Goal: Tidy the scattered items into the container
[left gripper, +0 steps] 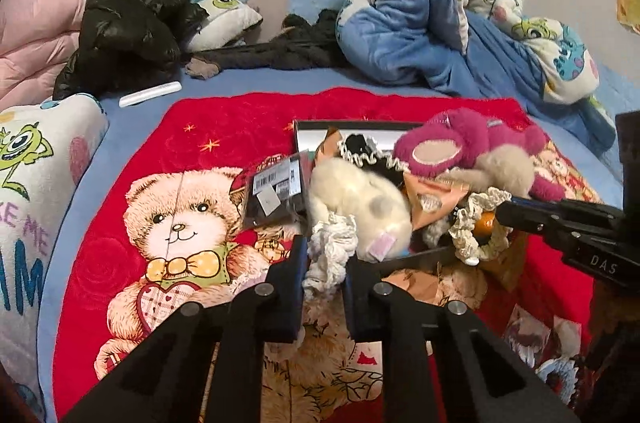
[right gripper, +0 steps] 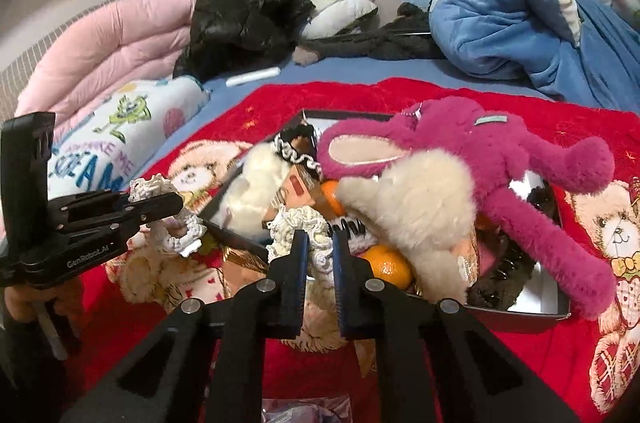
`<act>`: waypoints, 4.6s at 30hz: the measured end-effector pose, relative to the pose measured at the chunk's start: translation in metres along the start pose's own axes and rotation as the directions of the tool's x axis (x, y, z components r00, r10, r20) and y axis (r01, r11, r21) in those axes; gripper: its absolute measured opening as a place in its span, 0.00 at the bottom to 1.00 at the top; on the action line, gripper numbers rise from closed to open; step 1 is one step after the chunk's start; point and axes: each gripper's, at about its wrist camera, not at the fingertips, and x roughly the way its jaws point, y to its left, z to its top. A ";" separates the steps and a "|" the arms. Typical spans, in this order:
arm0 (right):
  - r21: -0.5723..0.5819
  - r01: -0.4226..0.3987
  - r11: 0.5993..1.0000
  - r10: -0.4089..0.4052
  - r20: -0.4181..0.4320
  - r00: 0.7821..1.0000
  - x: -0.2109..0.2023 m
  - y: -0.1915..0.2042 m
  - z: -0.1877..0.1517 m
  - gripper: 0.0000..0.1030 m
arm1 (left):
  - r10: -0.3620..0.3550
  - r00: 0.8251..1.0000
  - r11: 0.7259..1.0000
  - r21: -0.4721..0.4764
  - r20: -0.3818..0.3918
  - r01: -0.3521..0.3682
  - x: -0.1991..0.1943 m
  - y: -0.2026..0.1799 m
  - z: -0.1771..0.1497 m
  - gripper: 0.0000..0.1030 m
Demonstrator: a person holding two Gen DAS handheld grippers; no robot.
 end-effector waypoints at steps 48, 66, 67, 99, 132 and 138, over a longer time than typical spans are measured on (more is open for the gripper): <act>0.209 0.031 0.977 -0.086 0.262 0.961 -0.040 -0.017 0.012 0.12 | 0.068 0.996 0.998 -0.013 0.065 -0.068 -0.005 -0.034 0.015 0.16; 0.258 -0.016 0.966 -0.036 0.193 0.981 0.005 -0.046 0.100 0.12 | -0.035 0.995 0.999 0.031 0.097 0.032 0.065 -0.052 0.154 0.16; 0.252 -0.007 0.968 -0.039 0.178 0.983 0.012 -0.048 0.105 0.12 | -0.036 0.996 0.999 0.041 0.086 0.033 0.075 -0.053 0.157 0.16; 0.200 0.157 0.967 -0.168 0.043 0.985 0.110 -0.061 0.094 0.13 | -0.008 0.996 0.999 0.035 -0.090 0.011 0.174 -0.045 0.113 0.24; 0.256 0.061 0.965 -0.107 0.169 0.980 0.060 -0.048 0.108 1.00 | 0.213 0.964 0.973 0.058 0.162 -0.225 0.073 -0.037 0.135 1.00; 0.229 0.073 0.971 -0.135 0.269 0.954 0.005 -0.030 0.119 1.00 | 0.247 0.934 0.966 0.015 0.259 -0.259 0.014 -0.034 0.139 1.00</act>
